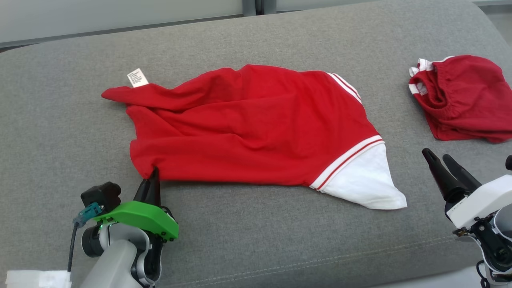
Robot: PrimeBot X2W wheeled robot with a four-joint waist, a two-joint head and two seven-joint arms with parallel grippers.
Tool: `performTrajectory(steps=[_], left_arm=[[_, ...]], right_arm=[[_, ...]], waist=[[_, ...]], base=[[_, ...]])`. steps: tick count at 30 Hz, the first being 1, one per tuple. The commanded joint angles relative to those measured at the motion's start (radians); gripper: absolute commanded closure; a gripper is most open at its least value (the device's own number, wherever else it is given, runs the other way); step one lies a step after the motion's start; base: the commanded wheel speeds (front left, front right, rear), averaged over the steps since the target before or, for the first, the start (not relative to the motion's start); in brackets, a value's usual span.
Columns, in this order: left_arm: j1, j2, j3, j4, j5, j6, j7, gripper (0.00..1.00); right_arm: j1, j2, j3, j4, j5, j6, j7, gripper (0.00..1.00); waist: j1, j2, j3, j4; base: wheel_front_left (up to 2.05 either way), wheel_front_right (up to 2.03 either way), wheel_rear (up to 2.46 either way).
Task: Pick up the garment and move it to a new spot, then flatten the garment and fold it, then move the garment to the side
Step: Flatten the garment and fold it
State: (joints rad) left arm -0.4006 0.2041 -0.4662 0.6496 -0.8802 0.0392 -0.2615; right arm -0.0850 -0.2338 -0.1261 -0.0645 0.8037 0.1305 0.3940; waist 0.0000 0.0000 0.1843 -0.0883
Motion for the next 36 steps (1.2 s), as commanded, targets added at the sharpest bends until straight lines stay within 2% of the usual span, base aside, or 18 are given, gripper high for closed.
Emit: performTrajectory(steps=[1,5,11,15,17,18,19,20,29,36], left_arm=[[0.035,0.01,0.007,-0.035,0.012,0.01,-0.004,1.0],[0.112,0.035,0.003,-0.146,0.014,0.044,0.02,1.0],[0.235,0.083,0.002,-0.332,-0.008,0.16,0.128,1.0],[0.282,0.087,0.0,-0.382,-0.027,0.2,0.173,0.99],[0.289,0.093,-0.003,-0.369,-0.02,0.214,0.183,0.69],[0.289,0.093,-0.003,-0.369,-0.02,0.214,0.183,0.69],[0.291,0.091,-0.001,-0.36,-0.02,0.221,0.182,0.18],[0.293,0.085,0.0,-0.351,-0.027,0.225,0.185,0.0],[0.32,0.134,0.024,-0.289,-0.001,0.26,0.143,0.0],[0.356,0.153,0.058,-0.365,0.0,0.266,0.082,0.0]], right_arm=[[0.013,0.001,-0.001,0.006,0.002,0.0,-0.005,0.0],[0.021,0.003,-0.003,0.011,0.004,0.0,-0.003,0.0],[0.026,0.01,0.005,0.021,0.001,0.0,0.0,0.0],[0.015,0.012,0.022,0.036,-0.001,0.0,-0.004,0.0],[0.007,0.012,0.031,0.046,-0.005,0.0,-0.007,0.0],[0.007,0.012,0.031,0.046,-0.005,0.0,-0.007,0.0],[0.005,0.011,0.033,0.051,-0.006,0.0,-0.009,0.0],[0.003,0.011,0.037,0.056,-0.008,0.0,-0.009,0.0],[0.027,0.006,0.032,0.07,-0.018,0.0,-0.044,0.0],[0.044,0.022,0.027,0.05,-0.048,0.0,-0.092,0.0]], waist=[[0.0,0.0,-0.024,0.032],[0.0,0.0,-0.035,0.06],[0.0,0.0,-0.037,0.083],[0.0,0.0,-0.034,0.08],[0.0,0.0,-0.035,0.072],[0.0,0.0,-0.035,0.072],[0.0,0.0,-0.036,0.068],[0.0,0.0,-0.038,0.064],[0.0,0.0,-0.064,0.059],[0.0,0.0,-0.102,0.079]], base=[[0.0,0.0,0.0],[0.0,0.0,0.0],[0.0,0.0,0.0],[0.0,0.0,0.0],[0.0,0.0,0.0],[0.0,0.0,0.0],[0.0,0.0,0.0],[0.0,0.0,0.0],[0.0,0.0,0.0],[0.0,0.0,0.0]])
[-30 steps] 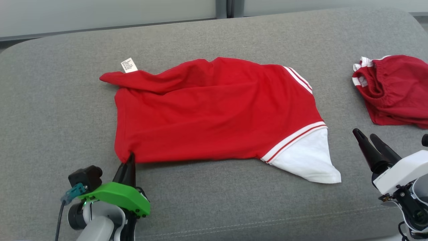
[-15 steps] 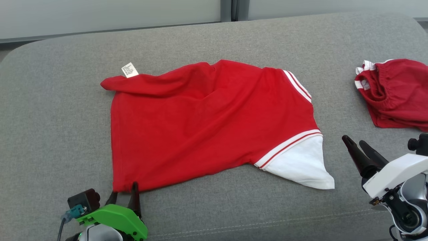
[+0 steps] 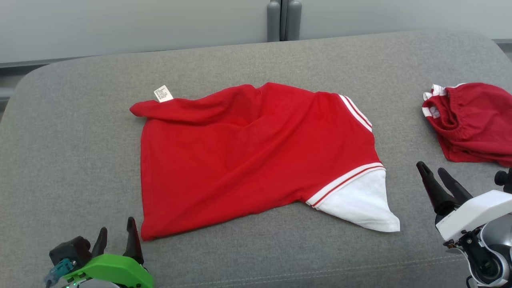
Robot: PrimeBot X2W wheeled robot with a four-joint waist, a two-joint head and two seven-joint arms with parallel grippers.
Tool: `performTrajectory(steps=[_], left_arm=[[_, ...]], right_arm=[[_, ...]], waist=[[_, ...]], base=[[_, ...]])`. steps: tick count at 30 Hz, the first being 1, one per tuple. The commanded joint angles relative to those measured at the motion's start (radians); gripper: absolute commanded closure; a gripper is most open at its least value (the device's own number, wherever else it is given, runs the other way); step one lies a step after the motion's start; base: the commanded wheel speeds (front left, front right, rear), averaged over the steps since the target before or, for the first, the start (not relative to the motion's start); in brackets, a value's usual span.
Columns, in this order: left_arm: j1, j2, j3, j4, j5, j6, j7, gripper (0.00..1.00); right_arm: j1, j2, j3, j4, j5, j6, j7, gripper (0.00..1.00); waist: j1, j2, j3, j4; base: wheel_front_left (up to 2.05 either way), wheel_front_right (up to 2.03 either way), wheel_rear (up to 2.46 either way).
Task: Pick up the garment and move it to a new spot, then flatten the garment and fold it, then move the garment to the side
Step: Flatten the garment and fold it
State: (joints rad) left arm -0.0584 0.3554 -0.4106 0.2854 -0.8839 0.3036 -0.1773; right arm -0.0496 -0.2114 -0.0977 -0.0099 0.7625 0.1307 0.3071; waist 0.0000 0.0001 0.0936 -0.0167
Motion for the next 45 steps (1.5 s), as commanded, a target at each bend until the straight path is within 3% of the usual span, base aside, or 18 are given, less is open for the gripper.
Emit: performTrajectory(steps=[1,16,33,45], left_arm=[[0.015,0.003,0.002,-0.022,0.011,0.005,-0.012,0.0],[0.031,0.037,-0.043,-0.264,0.124,0.036,-0.052,0.0],[0.1,0.096,-0.017,-0.279,0.103,0.021,-0.057,0.0],[0.129,0.097,0.001,-0.28,0.102,0.021,-0.07,0.0]], right_arm=[[0.011,0.0,0.001,-0.008,-0.016,0.0,-0.011,0.0],[0.005,0.03,0.056,-0.058,-0.282,0.0,-0.154,0.0],[0.003,0.094,0.12,0.025,-0.478,0.0,-0.286,0.0],[0.001,0.12,0.123,0.061,-0.511,0.0,-0.328,0.0]], waist=[[0.0,-0.0001,-0.02,0.01],[0.0,-0.0001,-0.128,0.021],[0.0,-0.0001,-0.163,0.034],[0.0,-0.0001,-0.159,0.032]], base=[[0.0,0.0,0.0],[0.0,0.0,0.0],[0.0,0.0,0.0],[0.0,0.0,0.0]])
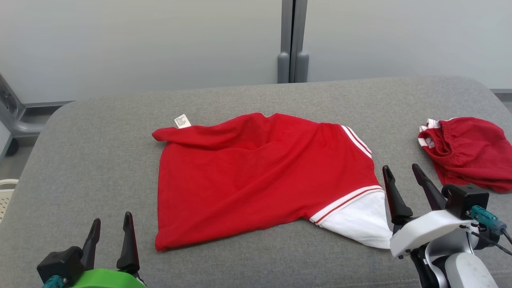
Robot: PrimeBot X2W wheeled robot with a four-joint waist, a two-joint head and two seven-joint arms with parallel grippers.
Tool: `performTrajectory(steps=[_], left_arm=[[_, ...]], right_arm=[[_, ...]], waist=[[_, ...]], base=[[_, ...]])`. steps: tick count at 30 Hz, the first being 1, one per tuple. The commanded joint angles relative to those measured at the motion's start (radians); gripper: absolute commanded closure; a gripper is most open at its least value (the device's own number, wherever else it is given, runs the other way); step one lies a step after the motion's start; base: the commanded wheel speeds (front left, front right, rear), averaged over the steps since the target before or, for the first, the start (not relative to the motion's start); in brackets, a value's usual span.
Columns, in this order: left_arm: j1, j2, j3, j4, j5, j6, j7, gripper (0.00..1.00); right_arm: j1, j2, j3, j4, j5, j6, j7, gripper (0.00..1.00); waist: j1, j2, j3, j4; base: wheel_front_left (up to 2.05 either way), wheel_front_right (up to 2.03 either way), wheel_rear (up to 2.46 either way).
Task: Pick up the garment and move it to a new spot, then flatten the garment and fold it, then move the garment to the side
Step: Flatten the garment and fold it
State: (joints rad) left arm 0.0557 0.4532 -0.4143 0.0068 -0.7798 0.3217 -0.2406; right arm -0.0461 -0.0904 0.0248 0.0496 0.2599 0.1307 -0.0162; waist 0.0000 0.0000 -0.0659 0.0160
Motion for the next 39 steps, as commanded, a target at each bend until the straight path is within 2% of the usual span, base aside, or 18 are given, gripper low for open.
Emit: performTrajectory(steps=[1,11,15,23,24,30,39], left_arm=[[0.016,-0.001,0.004,-0.004,-0.001,0.005,-0.007,0.0],[0.017,0.0,-0.003,-0.007,0.001,0.018,0.006,0.0],[0.012,-0.02,-0.008,0.011,-0.018,0.019,0.018,0.0],[0.018,-0.132,0.018,0.105,-0.206,-0.061,0.079,0.0],[0.018,-0.132,0.018,0.105,-0.206,-0.061,0.079,0.0],[-0.013,-0.183,0.044,0.223,-0.307,-0.13,0.111,0.0],[-0.085,-0.235,0.09,0.394,-0.389,-0.213,0.096,0.0]], right_arm=[[-0.004,0.0,0.0,0.003,-0.01,0.0,-0.006,0.0],[-0.011,0.007,-0.012,0.008,-0.014,0.0,-0.005,0.0],[-0.008,0.012,-0.02,0.019,0.001,0.0,0.003,0.0],[0.014,0.019,-0.029,0.05,0.034,0.0,0.02,0.0],[0.014,0.019,-0.029,0.05,0.034,0.0,0.02,0.0],[0.008,0.018,-0.031,0.055,0.047,0.0,0.014,0.0],[-0.024,-0.002,-0.026,0.051,0.054,0.0,0.019,0.0]], waist=[[0.0,0.0,0.001,-0.001],[0.0,0.0,0.006,-0.003],[0.0,0.0,0.014,-0.002],[0.0,0.0,0.05,-0.014],[0.0,0.0,0.05,-0.014],[0.0,0.0,0.087,-0.035],[0.0,0.0,0.145,-0.072]], base=[[0.0,0.0,0.0],[0.0,0.0,0.0],[0.0,0.0,0.0],[0.0,0.0,0.0],[0.0,0.0,0.0],[0.0,0.0,0.0],[0.0,0.0,0.0]])
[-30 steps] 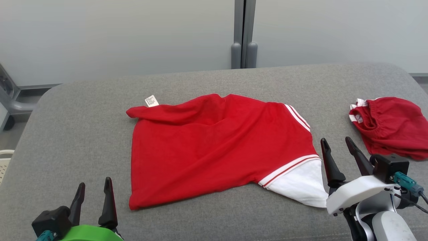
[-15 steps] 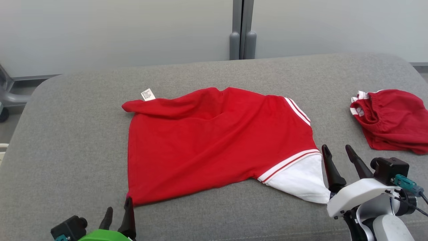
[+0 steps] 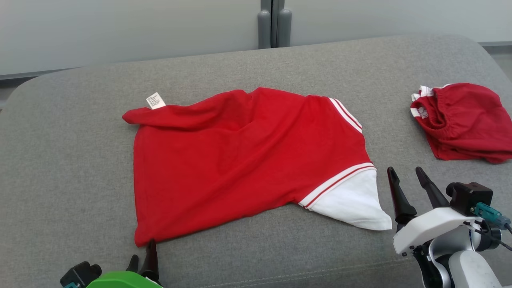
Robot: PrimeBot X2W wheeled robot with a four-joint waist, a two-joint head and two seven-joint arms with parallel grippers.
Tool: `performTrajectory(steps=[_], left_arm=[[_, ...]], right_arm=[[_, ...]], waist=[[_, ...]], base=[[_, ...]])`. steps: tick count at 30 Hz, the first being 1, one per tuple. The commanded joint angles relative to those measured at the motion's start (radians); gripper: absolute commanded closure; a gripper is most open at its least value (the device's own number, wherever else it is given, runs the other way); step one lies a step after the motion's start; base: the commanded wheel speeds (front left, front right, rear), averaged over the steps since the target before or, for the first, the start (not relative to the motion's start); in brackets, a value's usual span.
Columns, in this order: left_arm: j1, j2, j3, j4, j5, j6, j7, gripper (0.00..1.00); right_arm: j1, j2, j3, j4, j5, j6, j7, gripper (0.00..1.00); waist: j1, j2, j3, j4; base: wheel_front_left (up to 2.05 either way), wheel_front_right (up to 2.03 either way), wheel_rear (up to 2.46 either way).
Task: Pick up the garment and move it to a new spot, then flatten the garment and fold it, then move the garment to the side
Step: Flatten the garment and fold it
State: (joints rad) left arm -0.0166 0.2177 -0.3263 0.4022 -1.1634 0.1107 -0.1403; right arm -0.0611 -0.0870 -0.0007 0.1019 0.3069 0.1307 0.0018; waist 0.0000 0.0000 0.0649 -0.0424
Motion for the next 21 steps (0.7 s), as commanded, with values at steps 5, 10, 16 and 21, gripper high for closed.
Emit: performTrajectory(steps=[5,10,16,21], left_arm=[[-0.052,-0.014,0.016,0.075,-0.012,-0.041,-0.027,0.0],[-0.079,-0.022,0.026,0.144,-0.02,-0.074,-0.048,0.0],[-0.1,-0.032,0.021,0.199,-0.006,-0.114,-0.067,0.21],[-0.119,-0.038,0.018,0.235,0.004,-0.145,-0.083,0.67]], right_arm=[[-0.017,-0.013,0.002,-0.008,0.007,0.0,0.005,0.0],[-0.016,-0.019,0.004,-0.014,0.011,0.0,0.009,0.0],[-0.01,-0.021,0.007,-0.009,0.02,0.0,0.014,0.0],[-0.005,-0.017,0.01,0.004,0.038,0.0,0.016,0.0]], waist=[[0.0,0.0,0.038,-0.03],[0.0,0.0,0.048,-0.037],[0.0,0.0,0.049,-0.038],[0.0,0.0,0.05,-0.038]], base=[[0.0,0.0,0.0],[0.0,0.0,0.0],[0.0,0.0,0.0],[0.0,0.0,0.0]])
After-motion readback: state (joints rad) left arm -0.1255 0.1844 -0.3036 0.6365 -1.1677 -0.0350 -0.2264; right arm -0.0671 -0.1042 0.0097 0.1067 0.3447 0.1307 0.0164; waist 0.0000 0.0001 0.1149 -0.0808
